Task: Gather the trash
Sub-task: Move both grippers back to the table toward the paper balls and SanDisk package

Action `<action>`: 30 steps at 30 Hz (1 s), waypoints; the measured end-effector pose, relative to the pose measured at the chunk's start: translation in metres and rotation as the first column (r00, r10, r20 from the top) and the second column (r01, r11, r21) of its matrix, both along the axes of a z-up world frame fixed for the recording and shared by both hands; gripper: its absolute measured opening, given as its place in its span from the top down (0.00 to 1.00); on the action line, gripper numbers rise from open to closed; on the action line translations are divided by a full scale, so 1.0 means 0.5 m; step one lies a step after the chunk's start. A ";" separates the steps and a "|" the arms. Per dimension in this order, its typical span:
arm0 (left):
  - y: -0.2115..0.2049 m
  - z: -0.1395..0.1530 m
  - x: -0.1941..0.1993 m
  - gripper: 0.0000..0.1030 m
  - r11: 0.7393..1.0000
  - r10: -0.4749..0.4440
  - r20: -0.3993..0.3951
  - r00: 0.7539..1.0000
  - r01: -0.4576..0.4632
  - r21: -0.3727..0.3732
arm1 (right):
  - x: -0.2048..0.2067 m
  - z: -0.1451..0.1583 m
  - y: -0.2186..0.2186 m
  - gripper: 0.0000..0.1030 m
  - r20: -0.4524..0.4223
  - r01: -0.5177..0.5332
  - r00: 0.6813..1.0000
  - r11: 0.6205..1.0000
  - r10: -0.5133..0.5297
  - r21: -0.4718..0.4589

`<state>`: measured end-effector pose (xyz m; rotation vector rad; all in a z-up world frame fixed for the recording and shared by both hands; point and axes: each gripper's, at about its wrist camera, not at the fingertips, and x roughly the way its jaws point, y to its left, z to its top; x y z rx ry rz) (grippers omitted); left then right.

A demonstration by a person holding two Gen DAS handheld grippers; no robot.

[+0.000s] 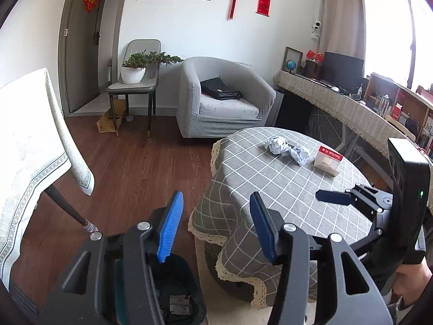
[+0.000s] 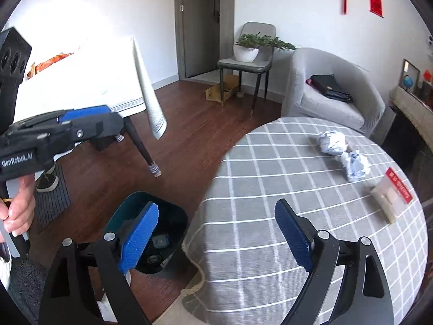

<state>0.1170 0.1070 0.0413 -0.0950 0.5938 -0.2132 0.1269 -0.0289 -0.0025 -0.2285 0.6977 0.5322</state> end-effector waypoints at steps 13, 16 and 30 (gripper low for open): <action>-0.137 -0.044 0.121 0.36 0.997 -0.066 -0.034 0.997 0.067 0.034 | 0.079 0.022 -0.214 0.14 0.070 0.089 0.993 0.996 -0.091 0.025; -0.177 -0.050 0.149 0.34 0.994 -0.099 -0.042 0.994 0.100 0.035 | 0.099 0.021 -0.251 0.14 0.068 0.101 0.992 0.995 -0.102 0.019; -0.351 -0.071 0.270 0.25 0.969 -0.241 -0.079 0.967 0.244 0.030 | 0.191 0.027 -0.442 0.28 0.012 0.162 0.987 0.983 -0.163 0.083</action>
